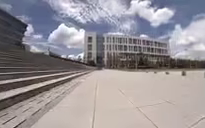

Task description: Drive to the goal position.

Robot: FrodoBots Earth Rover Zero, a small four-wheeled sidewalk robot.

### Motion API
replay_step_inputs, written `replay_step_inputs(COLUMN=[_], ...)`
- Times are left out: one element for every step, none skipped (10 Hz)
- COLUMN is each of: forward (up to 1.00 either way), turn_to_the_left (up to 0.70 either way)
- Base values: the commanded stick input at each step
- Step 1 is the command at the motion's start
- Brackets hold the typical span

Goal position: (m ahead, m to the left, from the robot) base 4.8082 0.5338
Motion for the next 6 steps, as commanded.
replay_step_inputs(forward=[0.70,0.70,0.70,0.70,0.70,0.70], turn_to_the_left=[0.09,0.07,0.10,0.08,0.09,0.07])
